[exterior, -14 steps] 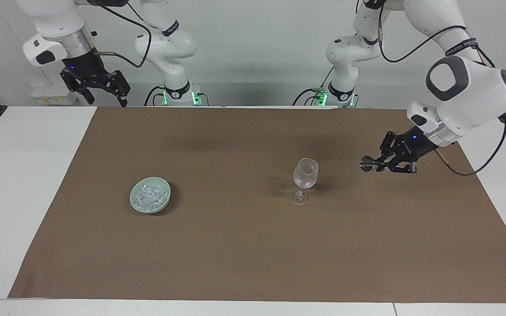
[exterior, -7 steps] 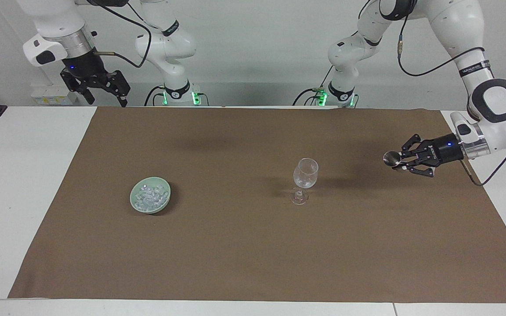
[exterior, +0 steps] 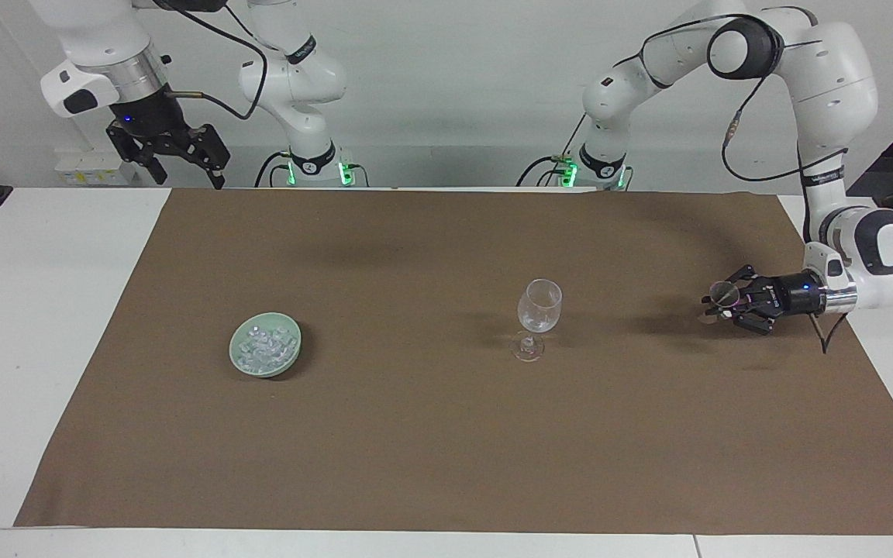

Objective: Pour wine and add ice with both arms

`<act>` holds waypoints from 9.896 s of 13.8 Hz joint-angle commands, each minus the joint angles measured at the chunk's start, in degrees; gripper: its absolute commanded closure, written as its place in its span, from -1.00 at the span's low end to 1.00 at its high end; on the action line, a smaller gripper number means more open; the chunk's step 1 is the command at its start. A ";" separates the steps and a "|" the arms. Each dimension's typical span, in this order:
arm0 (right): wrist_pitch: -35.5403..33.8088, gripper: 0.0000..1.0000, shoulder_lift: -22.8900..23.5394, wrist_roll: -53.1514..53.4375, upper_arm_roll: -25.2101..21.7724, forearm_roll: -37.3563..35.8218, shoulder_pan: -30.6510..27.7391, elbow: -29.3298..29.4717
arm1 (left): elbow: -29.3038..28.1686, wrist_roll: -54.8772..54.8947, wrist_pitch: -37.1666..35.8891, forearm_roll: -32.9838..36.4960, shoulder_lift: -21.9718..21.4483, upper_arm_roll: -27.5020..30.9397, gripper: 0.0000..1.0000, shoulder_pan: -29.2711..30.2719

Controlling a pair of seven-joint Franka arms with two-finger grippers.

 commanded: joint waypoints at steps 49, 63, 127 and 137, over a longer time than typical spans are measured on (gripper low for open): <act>0.68 -1.00 -1.13 -1.07 -0.21 0.69 0.05 -1.22 | 10.45 -17.68 2.69 24.84 -21.71 2.38 -0.67 -4.81; 0.68 -1.00 -1.13 -1.07 -0.21 0.60 0.05 -1.22 | 7.37 -98.65 12.26 50.40 -37.73 2.38 -0.79 -25.38; 48.23 0.34 18.64 -20.06 4.54 0.25 -0.65 -24.86 | 8.78 -122.06 14.38 60.36 -38.44 10.73 -1.00 -42.62; 40.52 0.94 17.77 -19.62 4.62 0.68 -0.65 -19.69 | 8.78 -122.06 14.29 60.36 -38.53 10.73 -1.00 -42.70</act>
